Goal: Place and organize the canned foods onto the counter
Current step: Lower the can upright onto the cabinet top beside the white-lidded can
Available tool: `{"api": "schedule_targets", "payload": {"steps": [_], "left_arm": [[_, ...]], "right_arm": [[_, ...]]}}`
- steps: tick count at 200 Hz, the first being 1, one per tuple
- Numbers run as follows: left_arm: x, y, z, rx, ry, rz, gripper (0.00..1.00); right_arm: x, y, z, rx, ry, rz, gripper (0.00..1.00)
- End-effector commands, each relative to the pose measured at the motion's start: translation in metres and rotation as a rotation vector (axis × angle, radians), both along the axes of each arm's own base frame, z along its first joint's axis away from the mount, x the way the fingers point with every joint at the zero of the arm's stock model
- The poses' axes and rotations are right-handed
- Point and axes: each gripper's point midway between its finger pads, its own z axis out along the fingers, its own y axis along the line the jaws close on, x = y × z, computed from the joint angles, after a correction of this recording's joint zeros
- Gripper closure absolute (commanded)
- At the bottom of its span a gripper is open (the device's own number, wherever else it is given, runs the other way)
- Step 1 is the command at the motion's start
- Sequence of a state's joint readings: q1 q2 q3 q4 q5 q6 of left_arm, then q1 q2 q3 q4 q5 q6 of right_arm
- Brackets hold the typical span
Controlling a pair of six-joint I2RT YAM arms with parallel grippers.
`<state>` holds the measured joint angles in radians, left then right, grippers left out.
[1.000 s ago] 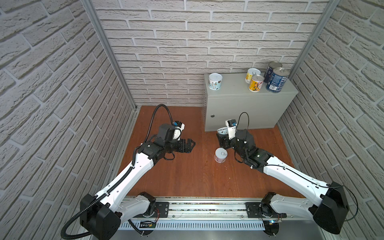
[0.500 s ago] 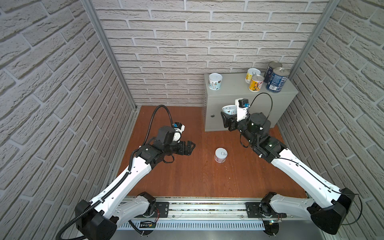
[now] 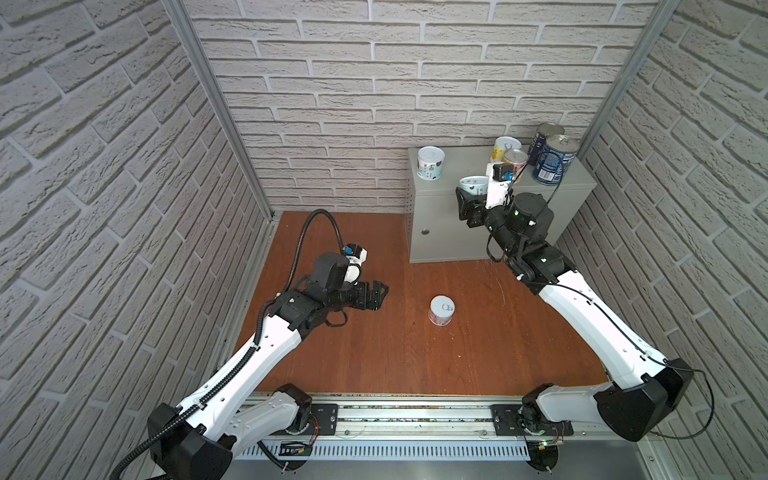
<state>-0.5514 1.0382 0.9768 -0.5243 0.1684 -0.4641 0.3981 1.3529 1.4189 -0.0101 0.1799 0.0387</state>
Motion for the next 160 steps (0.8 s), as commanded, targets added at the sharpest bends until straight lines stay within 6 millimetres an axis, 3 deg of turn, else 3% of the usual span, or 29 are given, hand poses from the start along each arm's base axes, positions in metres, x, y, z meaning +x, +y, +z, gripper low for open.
{"api": "schedule_targets", "payload": {"steps": [1, 91, 160], "left_arm": [[0.003, 0.002, 0.014, -0.015, -0.069, 0.013, 0.02], [0.003, 0.011, 0.020, -0.020, -0.117, 0.053, 0.02], [0.003, 0.010, 0.017, -0.021, -0.107, 0.051, 0.02]], "right_arm": [[-0.003, -0.003, 0.056, 0.041, -0.173, 0.008, 0.39], [0.044, -0.004, 0.038, 0.018, -0.143, -0.026, 0.39], [0.062, -0.015, 0.043, 0.020, -0.162, -0.094, 0.39]]}}
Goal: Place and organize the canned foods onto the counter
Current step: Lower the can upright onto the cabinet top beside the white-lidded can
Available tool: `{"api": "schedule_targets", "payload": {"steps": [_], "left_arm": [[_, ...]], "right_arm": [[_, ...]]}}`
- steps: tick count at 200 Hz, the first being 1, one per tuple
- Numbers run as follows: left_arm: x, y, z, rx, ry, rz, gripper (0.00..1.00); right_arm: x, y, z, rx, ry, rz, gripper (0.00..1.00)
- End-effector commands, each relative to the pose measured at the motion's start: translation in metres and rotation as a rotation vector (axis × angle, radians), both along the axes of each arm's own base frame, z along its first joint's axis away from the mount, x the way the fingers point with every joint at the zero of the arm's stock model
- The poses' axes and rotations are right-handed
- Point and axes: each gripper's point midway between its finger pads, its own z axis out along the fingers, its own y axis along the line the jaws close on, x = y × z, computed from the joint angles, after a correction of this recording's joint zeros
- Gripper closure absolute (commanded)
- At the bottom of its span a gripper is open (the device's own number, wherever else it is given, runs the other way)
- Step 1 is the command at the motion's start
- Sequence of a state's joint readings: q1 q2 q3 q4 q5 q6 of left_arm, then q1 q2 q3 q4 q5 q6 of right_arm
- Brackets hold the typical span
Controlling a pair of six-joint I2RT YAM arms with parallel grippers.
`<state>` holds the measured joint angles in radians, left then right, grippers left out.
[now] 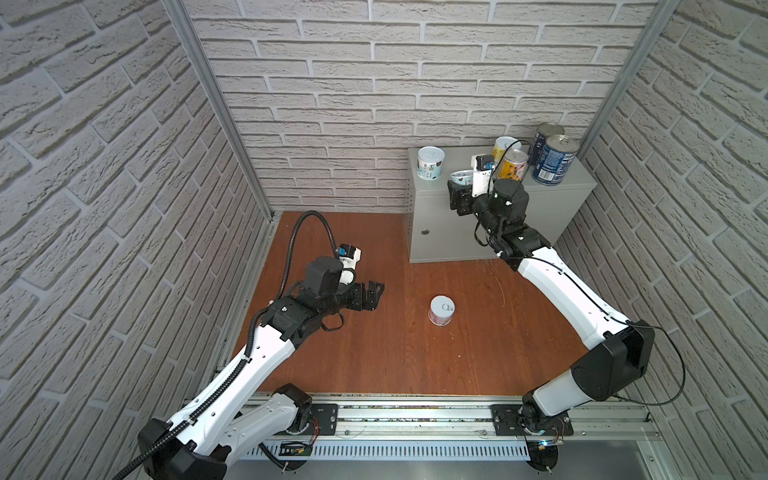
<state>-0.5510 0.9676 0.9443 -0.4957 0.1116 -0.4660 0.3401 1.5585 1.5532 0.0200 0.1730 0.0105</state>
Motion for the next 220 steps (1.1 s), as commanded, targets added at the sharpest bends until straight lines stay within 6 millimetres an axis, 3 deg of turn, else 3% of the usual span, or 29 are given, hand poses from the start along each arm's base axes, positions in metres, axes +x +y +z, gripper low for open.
{"api": "schedule_targets", "payload": {"steps": [1, 66, 104, 167, 193, 220], "left_arm": [[0.004, -0.001, 0.005, -0.012, -0.034, 0.004, 0.02], [0.006, 0.001, 0.002, 0.008, -0.029, 0.014, 0.02], [0.010, 0.003, 0.000, 0.032, -0.023, 0.024, 0.02], [0.015, 0.002, -0.003, 0.052, -0.003, 0.029, 0.02], [0.017, -0.001, 0.000, 0.036, -0.012, 0.025, 0.02], [0.020, -0.002, 0.004, 0.027, -0.021, 0.033, 0.02]], "right_arm": [[0.000, -0.011, 0.064, 0.056, -0.198, -0.043, 0.39], [0.044, -0.029, 0.045, 0.059, -0.207, -0.164, 0.38], [0.073, -0.048, 0.023, 0.090, -0.148, -0.235, 0.38], [0.118, -0.057, -0.011, 0.081, -0.070, -0.228, 0.37], [0.120, -0.054, -0.012, 0.131, -0.047, -0.181, 0.35], [0.121, -0.042, -0.020, 0.204, -0.035, -0.097, 0.22]]}}
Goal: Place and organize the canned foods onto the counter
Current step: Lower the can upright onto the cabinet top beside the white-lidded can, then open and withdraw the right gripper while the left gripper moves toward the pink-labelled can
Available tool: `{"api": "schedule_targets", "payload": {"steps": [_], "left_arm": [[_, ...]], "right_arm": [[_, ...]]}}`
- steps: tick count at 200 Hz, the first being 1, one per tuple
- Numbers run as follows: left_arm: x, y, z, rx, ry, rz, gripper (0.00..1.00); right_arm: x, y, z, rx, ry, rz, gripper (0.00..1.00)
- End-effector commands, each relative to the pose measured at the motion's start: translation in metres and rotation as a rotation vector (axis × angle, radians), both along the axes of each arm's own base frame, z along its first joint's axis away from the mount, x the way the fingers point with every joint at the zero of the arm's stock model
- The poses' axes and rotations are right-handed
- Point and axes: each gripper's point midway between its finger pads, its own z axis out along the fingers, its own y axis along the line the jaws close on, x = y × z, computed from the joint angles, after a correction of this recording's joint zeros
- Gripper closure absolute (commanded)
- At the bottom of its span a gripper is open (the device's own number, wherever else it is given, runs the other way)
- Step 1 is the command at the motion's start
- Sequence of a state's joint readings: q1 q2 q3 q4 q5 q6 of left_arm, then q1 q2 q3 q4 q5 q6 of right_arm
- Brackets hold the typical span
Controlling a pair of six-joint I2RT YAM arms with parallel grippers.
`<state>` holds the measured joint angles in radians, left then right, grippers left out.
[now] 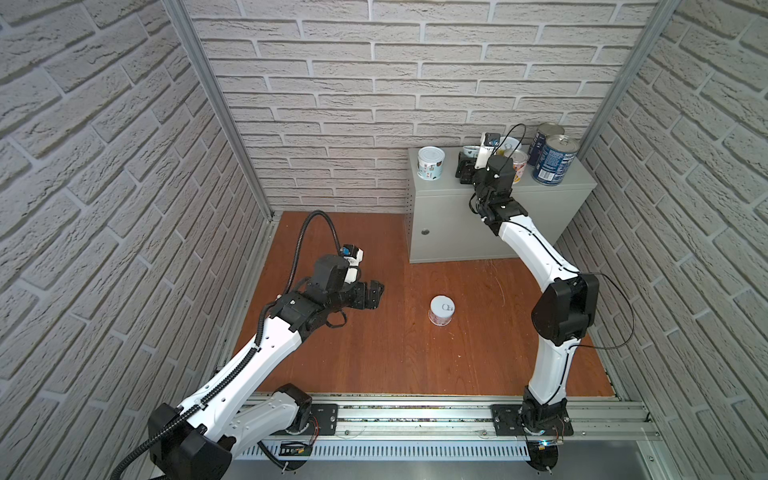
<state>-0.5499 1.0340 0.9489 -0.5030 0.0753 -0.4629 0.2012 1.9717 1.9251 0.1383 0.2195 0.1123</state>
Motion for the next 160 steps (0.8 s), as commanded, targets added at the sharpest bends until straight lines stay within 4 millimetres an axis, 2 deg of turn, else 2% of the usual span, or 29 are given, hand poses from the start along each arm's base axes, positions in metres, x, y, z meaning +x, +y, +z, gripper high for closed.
{"api": "schedule_targets", "payload": {"steps": [1, 29, 44, 94, 160], "left_arm": [[0.010, -0.003, 0.023, -0.028, -0.066, 0.002, 0.02], [0.009, -0.019, 0.025, -0.062, -0.048, -0.061, 0.02], [0.011, -0.021, 0.026, -0.069, -0.047, -0.065, 0.02], [0.011, -0.032, 0.031, -0.090, -0.045, -0.106, 0.02], [0.015, -0.050, 0.034, -0.115, -0.036, -0.136, 0.02]], "right_arm": [[-0.001, 0.013, -0.007, 0.088, 0.020, 0.100, 0.22], [-0.013, 0.026, 0.006, 0.168, 0.021, 0.197, 0.08], [-0.022, 0.024, 0.013, 0.219, 0.020, 0.195, 0.05], [-0.066, 0.013, 0.039, 0.262, -0.014, 0.167, 0.04], [-0.121, 0.013, 0.042, 0.262, -0.010, 0.191, 0.04]]}}
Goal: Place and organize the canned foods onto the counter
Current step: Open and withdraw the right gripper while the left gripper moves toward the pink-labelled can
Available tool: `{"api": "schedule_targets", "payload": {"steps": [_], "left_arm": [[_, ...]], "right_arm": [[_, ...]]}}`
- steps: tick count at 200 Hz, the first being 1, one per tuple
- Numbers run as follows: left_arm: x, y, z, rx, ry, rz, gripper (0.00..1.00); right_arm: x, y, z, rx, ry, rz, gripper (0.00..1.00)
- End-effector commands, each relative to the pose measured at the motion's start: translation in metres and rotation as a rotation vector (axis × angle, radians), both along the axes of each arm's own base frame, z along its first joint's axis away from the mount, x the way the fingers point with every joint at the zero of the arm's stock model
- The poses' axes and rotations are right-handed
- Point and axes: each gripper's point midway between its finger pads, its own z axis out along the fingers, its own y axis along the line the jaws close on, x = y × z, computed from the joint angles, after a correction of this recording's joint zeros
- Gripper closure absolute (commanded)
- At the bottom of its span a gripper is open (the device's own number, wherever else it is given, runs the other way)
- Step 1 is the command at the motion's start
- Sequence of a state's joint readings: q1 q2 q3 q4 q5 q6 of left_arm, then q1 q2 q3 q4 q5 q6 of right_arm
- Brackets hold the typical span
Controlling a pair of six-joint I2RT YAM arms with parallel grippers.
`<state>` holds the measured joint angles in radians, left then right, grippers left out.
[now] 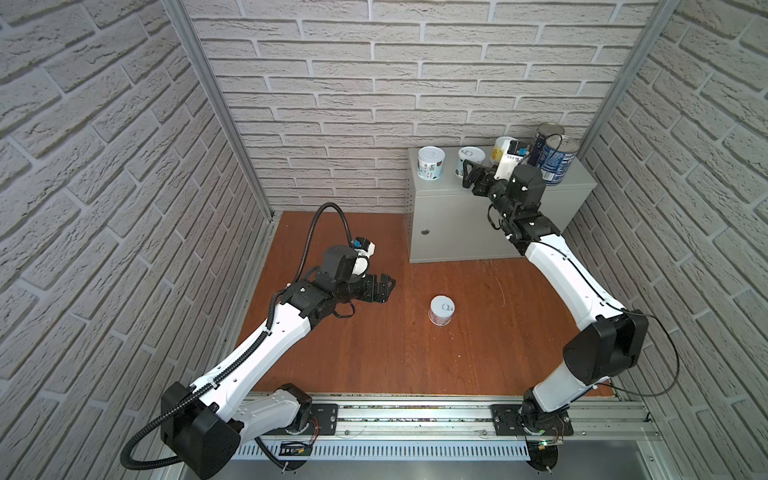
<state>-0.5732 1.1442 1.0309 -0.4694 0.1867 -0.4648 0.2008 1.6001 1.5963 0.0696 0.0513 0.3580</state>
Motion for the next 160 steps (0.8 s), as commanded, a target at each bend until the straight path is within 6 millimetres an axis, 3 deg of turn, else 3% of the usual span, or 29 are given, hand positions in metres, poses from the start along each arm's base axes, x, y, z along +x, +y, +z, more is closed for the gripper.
{"api": "schedule_targets", "payload": {"steps": [1, 46, 106, 160], "left_arm": [[0.008, -0.014, 0.025, -0.057, -0.067, -0.023, 0.02], [-0.006, -0.044, 0.024, -0.076, -0.072, -0.142, 0.01], [-0.006, -0.075, -0.006, -0.019, -0.039, -0.196, 0.02], [-0.004, -0.124, -0.042, -0.046, 0.019, -0.303, 0.02]], "right_arm": [[-0.024, 0.004, 0.017, 0.026, -0.052, 0.018, 0.04], [-0.072, -0.001, -0.004, 0.033, -0.016, 0.042, 0.06], [-0.159, -0.006, -0.045, 0.010, 0.100, 0.123, 0.08], [-0.231, -0.043, -0.103, -0.104, 0.199, 0.014, 0.08]]}}
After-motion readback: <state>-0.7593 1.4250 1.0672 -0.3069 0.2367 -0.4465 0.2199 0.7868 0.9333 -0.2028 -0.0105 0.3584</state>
